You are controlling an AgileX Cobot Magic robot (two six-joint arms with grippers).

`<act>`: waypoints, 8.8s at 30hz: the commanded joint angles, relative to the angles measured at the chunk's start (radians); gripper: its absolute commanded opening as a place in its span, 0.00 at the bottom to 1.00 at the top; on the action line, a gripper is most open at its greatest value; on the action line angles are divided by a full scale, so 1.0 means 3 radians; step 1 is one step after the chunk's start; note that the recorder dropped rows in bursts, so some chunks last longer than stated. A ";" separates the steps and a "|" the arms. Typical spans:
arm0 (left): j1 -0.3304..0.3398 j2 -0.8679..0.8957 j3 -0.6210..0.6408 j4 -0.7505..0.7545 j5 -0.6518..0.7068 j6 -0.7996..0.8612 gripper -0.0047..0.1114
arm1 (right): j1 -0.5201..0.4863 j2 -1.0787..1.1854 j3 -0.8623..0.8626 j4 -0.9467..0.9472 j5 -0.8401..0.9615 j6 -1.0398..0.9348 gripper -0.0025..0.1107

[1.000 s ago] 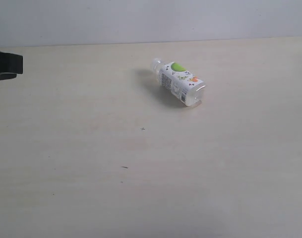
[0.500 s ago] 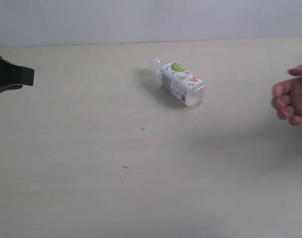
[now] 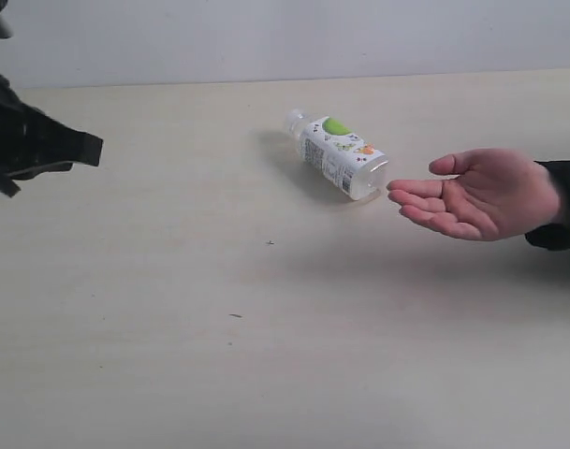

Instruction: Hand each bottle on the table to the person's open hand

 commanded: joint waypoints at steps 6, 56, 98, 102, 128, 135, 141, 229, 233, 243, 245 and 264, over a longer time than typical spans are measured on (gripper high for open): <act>-0.0390 0.1003 -0.1408 -0.0021 0.0855 0.1190 0.04 | 0.0006 -0.0020 0.0018 -0.0006 -0.0042 0.0000 0.02; -0.0903 0.3415 -0.3371 -0.0208 -0.0201 0.6136 0.73 | 0.0006 -0.0020 0.0018 -0.0006 -0.0042 0.0000 0.02; -0.0979 0.2891 -0.3365 -0.0180 0.0951 0.3933 0.04 | 0.0006 -0.0020 0.0018 -0.0006 -0.0042 0.0000 0.02; -0.0979 0.2617 -0.3198 -0.0131 0.1095 0.3353 0.04 | 0.0006 -0.0020 0.0018 -0.0006 -0.0042 0.0000 0.02; -0.0274 -0.0254 0.1164 -0.0137 -0.1907 0.0658 0.04 | 0.0007 -0.0020 0.0018 -0.0113 -0.2853 0.1063 0.02; -0.0243 -0.1119 0.1827 -0.0137 -0.2065 0.0277 0.04 | 0.0007 0.1365 -0.1183 0.1686 -0.1745 -0.0412 0.02; -0.0243 -0.1659 0.2159 -0.0145 -0.2135 0.0199 0.04 | 0.0007 0.3358 -0.3098 0.1628 -0.0184 -0.0728 0.02; -0.0243 -0.1795 0.2223 -0.0137 -0.2111 0.0199 0.04 | 0.0475 0.5185 -0.4743 0.0400 0.3086 0.0621 0.02; -0.0243 -0.1795 0.2223 -0.0137 -0.2111 0.0199 0.04 | 0.0475 0.5155 -0.4459 0.0401 0.3086 0.0628 0.02; -0.0243 -0.1795 0.2223 -0.0137 -0.2111 0.0199 0.04 | 0.0475 0.5228 -0.4013 0.0393 0.2656 0.0856 0.02; -0.0243 -0.1795 0.2223 -0.0137 -0.2111 0.0199 0.04 | 0.0475 0.5307 -0.4013 0.0393 0.2628 0.0856 0.02; -0.0243 -0.1795 0.2223 -0.0137 -0.2111 0.0199 0.04 | 0.0475 0.5747 -0.4013 0.0170 0.2347 0.0851 0.34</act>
